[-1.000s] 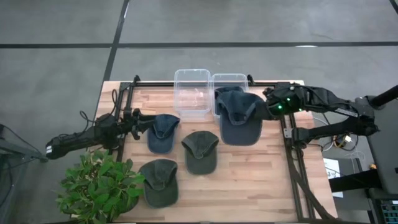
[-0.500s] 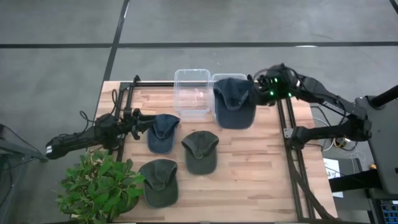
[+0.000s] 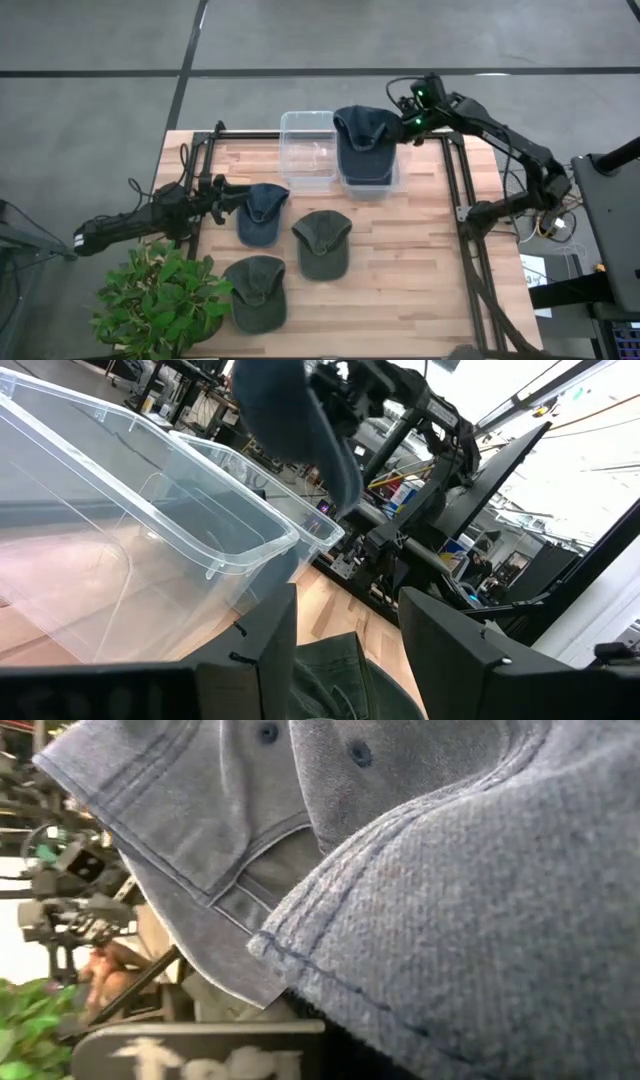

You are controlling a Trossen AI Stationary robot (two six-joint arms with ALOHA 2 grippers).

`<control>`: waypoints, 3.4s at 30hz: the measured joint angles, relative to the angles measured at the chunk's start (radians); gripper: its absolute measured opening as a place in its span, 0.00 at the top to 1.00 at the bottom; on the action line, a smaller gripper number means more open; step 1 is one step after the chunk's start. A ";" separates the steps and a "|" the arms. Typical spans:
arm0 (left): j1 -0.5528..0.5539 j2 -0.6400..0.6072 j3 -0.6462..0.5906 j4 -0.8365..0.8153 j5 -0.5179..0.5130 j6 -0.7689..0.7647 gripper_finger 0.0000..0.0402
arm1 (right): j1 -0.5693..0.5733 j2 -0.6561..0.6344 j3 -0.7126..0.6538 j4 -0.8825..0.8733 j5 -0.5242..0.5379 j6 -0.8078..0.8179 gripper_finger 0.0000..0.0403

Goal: Pick & Place hat
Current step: Put the bottom blue cap into the right transparent bin

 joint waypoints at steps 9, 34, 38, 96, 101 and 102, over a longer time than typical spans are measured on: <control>0.000 0.000 0.000 0.000 0.000 0.000 0.58 | -0.027 0.147 0.174 -0.235 0.004 -0.192 0.98; 0.000 0.000 0.000 0.000 0.000 0.000 0.58 | -0.026 0.179 0.186 -0.265 0.200 -0.221 0.98; 0.000 0.000 0.000 0.000 0.000 0.000 0.58 | -0.027 0.191 0.186 -0.265 0.200 -0.231 0.96; 0.000 0.000 0.000 0.000 0.001 -0.026 0.58 | 0.002 0.146 0.186 -0.335 0.376 -0.387 0.84; 0.000 0.000 0.000 0.000 0.001 -0.052 0.58 | -0.006 0.201 0.186 -0.331 0.385 -0.424 0.89; 0.000 0.000 0.000 0.000 0.001 -0.053 0.58 | -0.006 0.211 0.186 -0.330 0.385 -0.430 0.89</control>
